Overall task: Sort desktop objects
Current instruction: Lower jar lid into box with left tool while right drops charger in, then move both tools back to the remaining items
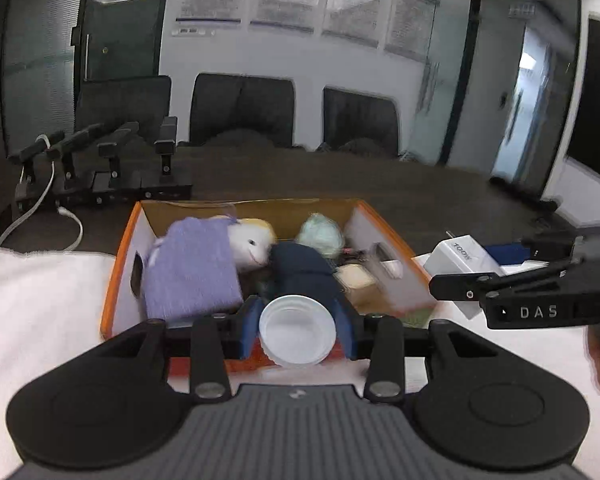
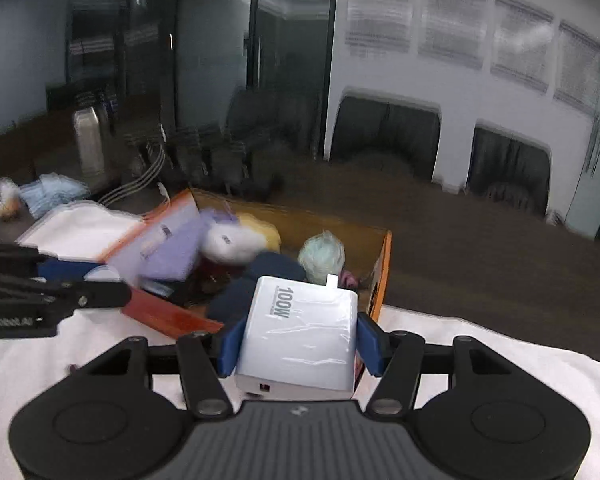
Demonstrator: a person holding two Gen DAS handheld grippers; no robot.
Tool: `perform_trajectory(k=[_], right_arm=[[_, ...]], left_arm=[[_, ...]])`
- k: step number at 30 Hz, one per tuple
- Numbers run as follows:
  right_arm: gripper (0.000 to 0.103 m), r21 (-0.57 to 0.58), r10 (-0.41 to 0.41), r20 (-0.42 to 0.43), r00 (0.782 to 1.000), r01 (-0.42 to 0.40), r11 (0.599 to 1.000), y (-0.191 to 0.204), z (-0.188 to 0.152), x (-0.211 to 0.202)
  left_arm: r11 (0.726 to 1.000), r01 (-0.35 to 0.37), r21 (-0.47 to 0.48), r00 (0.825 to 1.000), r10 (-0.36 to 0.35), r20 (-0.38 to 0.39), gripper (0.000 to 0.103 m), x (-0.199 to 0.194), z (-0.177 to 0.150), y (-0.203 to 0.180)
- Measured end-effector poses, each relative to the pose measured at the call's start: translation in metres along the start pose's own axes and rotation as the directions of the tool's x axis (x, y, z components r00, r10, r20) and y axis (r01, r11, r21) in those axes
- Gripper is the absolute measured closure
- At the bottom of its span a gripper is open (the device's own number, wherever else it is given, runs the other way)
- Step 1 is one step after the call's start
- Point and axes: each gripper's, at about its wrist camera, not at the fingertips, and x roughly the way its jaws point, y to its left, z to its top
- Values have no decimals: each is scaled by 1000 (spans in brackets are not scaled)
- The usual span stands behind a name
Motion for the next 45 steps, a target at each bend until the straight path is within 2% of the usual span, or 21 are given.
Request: perform_trajectory(k=[3,6,9,10,11,14,17,18,19,21,23,27,31,34,38,42,45], right_arm=[[46,12,-1,-133,991,2,1000,-6,27,50],[46,11,-22,-242,970,25,1000,-6,38,89],[46,-38,-85,-353,932,76,996,3,35,122],[46,-71,-116,-393,912,95,993,8,30,133],[46,-67,-123,-414,902,105,992,9,27,140],[47,-2,-58,-430,901,63,998,2,24,144],[47,31,-32,-425,905,49,998,-5,23,141],[48,36,-33,-417,908,53,998,-7,24,138],[47,45,-34,-405,914,57,997,-9,25,133],[44,72,-25,-385,923,58,996,-13,33,124],[34,99,-15,-359,933,54,994,-17,40,110],[25,140,2,-306,952,43,989,-16,53,80],[18,179,17,-236,972,27,983,-13,60,51],[18,235,51,-182,982,-7,972,-16,54,32],[18,304,37,-84,996,-10,952,-16,35,8],[18,253,-3,-8,1000,5,967,1,4,-14],[17,235,26,36,999,-34,971,13,-28,-26]], left_arm=[[1000,-26,6,999,26,-47,63,38,17,3],[999,-35,-13,993,33,-115,63,72,26,15],[998,-50,-27,982,44,-182,63,96,25,24],[998,-53,-23,979,47,-200,62,104,23,25],[998,-55,-10,974,51,-223,62,111,20,25],[998,-61,-6,969,58,-242,60,120,11,26],[999,-48,-24,968,40,-248,56,120,11,32],[998,-35,-45,967,23,-253,50,117,14,34],[998,-14,-69,968,-3,-252,38,111,16,37],[997,9,-79,973,-27,-231,29,98,24,38],[999,-6,-52,977,-5,-211,27,81,33,36],[998,-51,-41,977,41,-209,0,57,46,33],[993,-118,-15,971,112,-209,0,35,49,30],[989,-147,3,970,144,-196,0,18,44,26],[978,-207,31,970,209,-124,0,-8,31,17],[979,-202,-8,978,201,-62,0,-33,8,13],[984,-174,-28,983,173,-62,0,-49,-19,11]])
